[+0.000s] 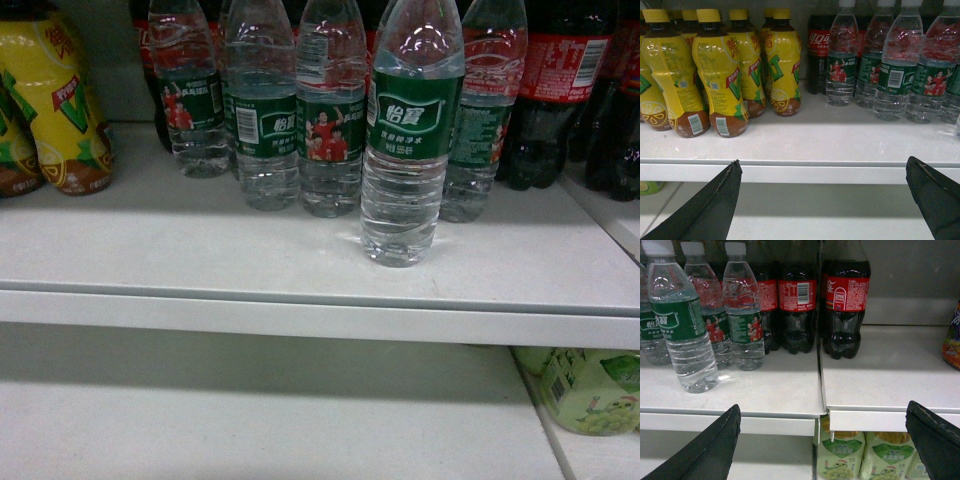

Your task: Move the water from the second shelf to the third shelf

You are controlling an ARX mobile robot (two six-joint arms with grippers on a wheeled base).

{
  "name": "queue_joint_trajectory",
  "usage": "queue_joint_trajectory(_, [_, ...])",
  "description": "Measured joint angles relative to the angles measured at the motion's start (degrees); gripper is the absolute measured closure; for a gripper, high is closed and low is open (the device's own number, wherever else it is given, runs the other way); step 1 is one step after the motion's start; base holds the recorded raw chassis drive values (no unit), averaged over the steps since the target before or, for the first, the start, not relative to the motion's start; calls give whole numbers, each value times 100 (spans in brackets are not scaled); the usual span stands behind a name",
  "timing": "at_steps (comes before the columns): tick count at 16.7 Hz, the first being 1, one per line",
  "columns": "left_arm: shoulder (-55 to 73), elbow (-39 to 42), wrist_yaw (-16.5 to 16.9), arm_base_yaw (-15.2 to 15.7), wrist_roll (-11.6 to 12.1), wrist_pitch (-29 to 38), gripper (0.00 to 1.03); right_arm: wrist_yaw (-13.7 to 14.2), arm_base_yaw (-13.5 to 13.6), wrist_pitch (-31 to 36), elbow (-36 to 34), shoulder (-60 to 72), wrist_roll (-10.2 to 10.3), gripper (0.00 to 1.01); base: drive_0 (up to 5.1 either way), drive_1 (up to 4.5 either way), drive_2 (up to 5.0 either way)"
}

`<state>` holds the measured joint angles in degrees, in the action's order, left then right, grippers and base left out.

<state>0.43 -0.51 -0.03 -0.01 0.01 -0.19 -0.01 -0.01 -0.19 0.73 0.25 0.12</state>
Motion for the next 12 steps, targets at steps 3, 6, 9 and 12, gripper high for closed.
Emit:
queue_joint_trajectory(3, [0, 2, -2, 0, 0, 0, 5, 0, 0, 0, 0, 0, 0, 3, 0, 0, 0])
queue_joint_trajectory(6, [0, 0, 0, 0, 0, 0, 5, 0, 0, 0, 0, 0, 0, 3, 0, 0, 0])
queue_joint_trajectory(9, [0, 2, -2, 0, 0, 0, 5, 0, 0, 0, 0, 0, 0, 3, 0, 0, 0])
queue_joint_trajectory(12, [0, 2, 0, 0, 0, 2, 5, 0, 0, 0, 0, 0, 0, 3, 0, 0, 0])
